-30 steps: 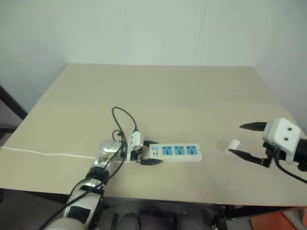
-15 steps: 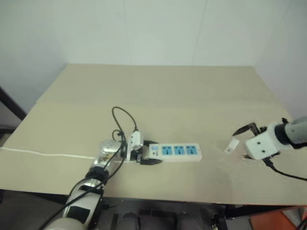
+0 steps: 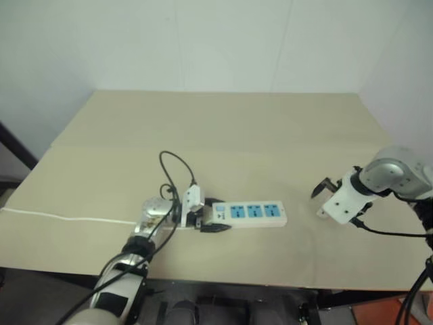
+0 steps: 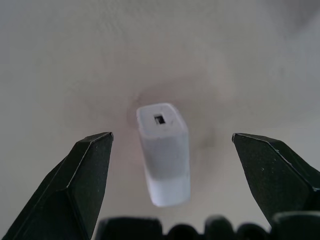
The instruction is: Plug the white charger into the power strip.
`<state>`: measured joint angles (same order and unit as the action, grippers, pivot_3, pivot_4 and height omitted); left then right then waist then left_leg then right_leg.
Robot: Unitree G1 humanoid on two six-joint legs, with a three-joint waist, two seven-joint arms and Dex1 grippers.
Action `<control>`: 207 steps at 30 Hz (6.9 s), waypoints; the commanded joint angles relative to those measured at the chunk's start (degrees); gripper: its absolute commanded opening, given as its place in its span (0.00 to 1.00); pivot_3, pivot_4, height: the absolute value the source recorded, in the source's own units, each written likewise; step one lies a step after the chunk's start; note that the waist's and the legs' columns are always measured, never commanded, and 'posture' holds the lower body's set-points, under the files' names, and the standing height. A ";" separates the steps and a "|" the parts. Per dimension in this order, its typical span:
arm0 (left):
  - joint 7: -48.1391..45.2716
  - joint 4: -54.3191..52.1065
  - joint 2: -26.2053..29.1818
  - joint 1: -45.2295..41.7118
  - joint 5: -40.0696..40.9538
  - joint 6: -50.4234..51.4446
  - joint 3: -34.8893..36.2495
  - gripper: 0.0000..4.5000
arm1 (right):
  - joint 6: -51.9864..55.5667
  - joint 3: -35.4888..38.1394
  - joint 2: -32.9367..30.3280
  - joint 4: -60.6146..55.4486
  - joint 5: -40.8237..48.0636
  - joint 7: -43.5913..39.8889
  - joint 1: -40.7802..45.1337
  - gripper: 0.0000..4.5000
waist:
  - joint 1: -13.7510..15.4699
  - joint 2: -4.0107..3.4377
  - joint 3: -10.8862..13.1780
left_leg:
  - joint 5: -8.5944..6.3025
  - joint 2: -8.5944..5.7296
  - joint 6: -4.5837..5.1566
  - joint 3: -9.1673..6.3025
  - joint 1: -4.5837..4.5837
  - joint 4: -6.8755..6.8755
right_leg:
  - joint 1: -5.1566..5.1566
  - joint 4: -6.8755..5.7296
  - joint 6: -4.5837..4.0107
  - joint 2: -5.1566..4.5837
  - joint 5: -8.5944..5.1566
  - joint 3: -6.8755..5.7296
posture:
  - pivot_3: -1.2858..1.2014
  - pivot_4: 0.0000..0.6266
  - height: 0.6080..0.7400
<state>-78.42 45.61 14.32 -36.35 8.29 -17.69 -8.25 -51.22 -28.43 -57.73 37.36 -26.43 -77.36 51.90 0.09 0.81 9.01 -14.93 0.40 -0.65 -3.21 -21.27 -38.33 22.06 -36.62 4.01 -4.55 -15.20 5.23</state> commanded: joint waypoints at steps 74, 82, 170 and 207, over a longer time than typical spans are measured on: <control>-5.77 6.65 -0.41 -2.13 -3.27 -2.82 -4.57 0.74 | 65.17 19.86 30.66 -42.22 49.34 19.92 -29.47 0.25 | 0.21 0.47 -0.40 | -0.02 0.03 0.04 -1.00 -0.70 0.19 | 0.15 0.52 -0.13 0.01 0.07 -1.11 | 0.52 0.24 1.00; -5.81 6.18 -0.07 -1.72 -3.13 -2.70 -4.51 0.74 | 63.14 20.28 30.42 -38.96 48.49 18.68 -28.32 0.25 | -0.01 0.46 -0.41 | -0.02 0.03 0.04 -1.00 -0.67 0.19 | 0.14 0.51 -0.13 0.01 0.07 -1.12 | 0.52 0.24 1.00; -4.76 5.42 1.86 -2.43 -3.00 -1.81 -5.85 0.90 | 62.84 13.03 25.99 -25.98 40.47 10.55 -28.36 1.00 | -0.80 0.47 -0.75 | -0.03 0.07 0.05 -1.16 0.21 0.14 | -0.85 0.58 -0.17 0.07 0.02 -1.24 | 0.52 0.24 1.00; -12.76 -35.15 31.37 2.44 14.48 29.04 7.77 1.00 | 77.31 63.47 0.93 -59.99 60.59 7.13 -57.77 1.00 | -0.97 -0.04 0.34 | 0.00 0.14 0.00 -1.14 -0.95 0.16 | 0.33 0.50 -0.23 0.09 0.01 -1.23 | 0.52 0.24 1.00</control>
<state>-91.52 12.58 44.60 -33.95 21.69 10.75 -2.11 26.20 31.26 -55.83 -20.51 32.85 -69.65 -5.17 -0.88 0.77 9.35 -14.93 0.54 -0.64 -4.34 -22.22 -38.17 22.38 -36.12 3.79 -4.47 -15.19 4.00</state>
